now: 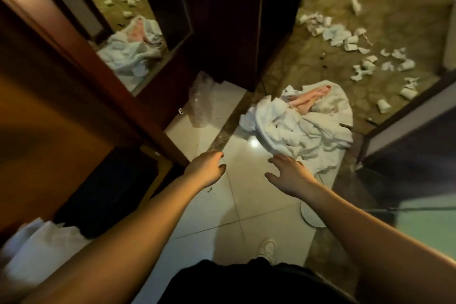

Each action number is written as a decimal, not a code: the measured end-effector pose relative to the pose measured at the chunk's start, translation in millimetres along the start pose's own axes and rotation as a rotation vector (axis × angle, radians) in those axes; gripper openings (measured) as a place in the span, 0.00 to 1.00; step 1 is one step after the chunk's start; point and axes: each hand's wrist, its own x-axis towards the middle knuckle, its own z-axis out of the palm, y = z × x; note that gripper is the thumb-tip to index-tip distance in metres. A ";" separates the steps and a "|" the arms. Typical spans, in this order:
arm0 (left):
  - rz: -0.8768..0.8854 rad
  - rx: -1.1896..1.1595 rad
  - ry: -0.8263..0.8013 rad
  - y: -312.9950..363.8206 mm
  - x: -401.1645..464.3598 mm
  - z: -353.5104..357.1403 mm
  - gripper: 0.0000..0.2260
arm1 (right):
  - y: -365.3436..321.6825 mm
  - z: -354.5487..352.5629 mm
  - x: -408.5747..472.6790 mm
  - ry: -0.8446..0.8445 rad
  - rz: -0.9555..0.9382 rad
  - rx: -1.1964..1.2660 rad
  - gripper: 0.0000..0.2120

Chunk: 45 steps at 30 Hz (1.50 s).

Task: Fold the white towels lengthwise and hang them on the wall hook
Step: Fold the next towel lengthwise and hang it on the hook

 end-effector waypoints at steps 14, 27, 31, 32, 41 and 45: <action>0.115 0.112 -0.198 119.1 215.5 6.9 0.18 | 171.4 -37.1 109.2 -0.115 0.322 0.218 0.21; 0.141 0.121 -0.458 166.1 486.4 3.4 0.17 | 288.4 -32.3 287.5 -0.235 0.711 0.540 0.18; 0.098 0.140 -0.509 164.8 558.0 51.4 0.17 | 328.2 3.8 346.8 -0.278 0.779 0.640 0.17; 0.092 0.148 -0.524 162.1 575.2 67.8 0.17 | 339.3 17.1 364.9 -0.281 0.786 0.662 0.16; 0.057 0.270 -0.605 127.3 691.0 225.2 0.16 | 427.8 153.3 490.6 -0.307 0.825 0.751 0.15; 0.065 0.248 -0.625 122.7 729.7 283.2 0.16 | 450.4 208.5 534.6 -0.213 0.818 0.813 0.21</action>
